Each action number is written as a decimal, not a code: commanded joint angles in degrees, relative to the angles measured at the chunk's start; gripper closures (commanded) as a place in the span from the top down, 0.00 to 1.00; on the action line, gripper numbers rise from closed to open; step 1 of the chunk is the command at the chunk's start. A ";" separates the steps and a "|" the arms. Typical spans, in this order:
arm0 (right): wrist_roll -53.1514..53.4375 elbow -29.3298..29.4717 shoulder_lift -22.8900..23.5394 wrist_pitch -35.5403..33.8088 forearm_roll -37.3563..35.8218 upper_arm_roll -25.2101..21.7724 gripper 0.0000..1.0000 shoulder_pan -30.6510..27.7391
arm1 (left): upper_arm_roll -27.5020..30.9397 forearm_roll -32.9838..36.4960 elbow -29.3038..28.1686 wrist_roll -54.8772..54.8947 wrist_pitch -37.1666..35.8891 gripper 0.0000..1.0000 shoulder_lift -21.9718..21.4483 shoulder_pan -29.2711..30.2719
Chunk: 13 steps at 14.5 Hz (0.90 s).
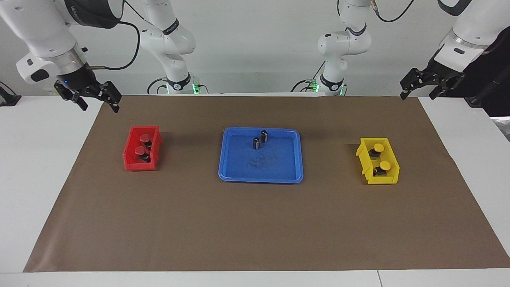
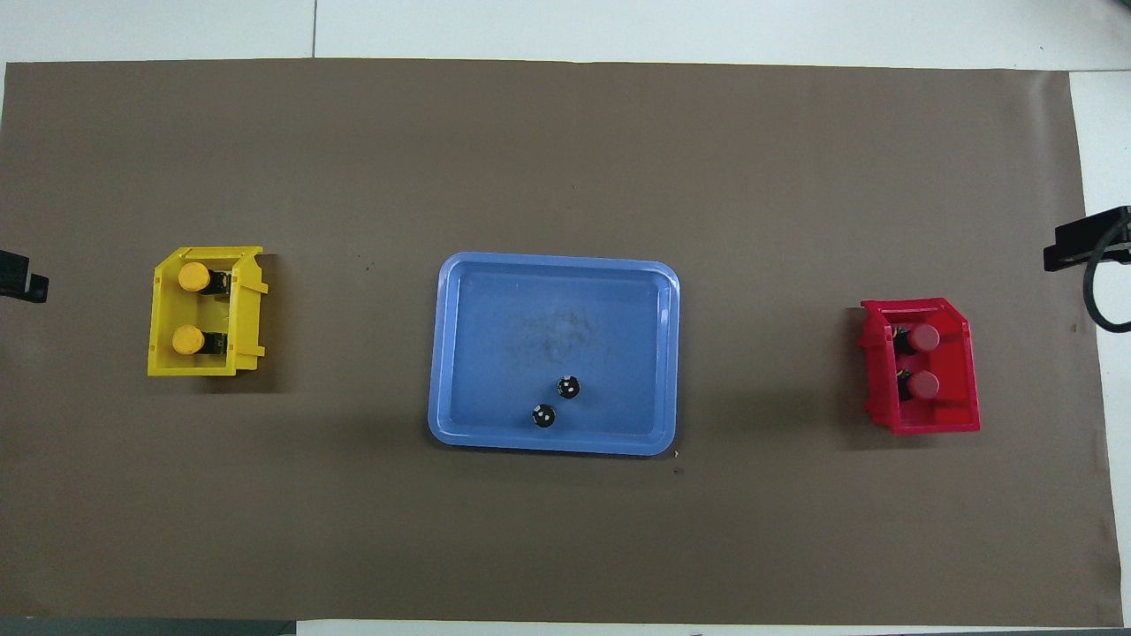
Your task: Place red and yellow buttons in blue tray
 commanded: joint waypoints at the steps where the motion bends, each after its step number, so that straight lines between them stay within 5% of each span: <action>1: -0.64 -7.31 -1.14 7.19 3.22 0.14 0.97 0.49 | -0.18 -0.30 -1.46 0.26 -0.42 1.00 -1.52 0.51; 7: -0.46 -22.52 -1.23 21.78 3.23 -0.04 0.85 0.31 | -0.18 -0.30 -1.46 0.26 -0.33 1.00 -1.52 0.51; 13: -0.38 -31.22 -2.37 30.31 2.70 -0.13 0.79 -1.53 | -0.18 -0.30 -1.46 0.26 -0.33 1.00 -1.52 0.51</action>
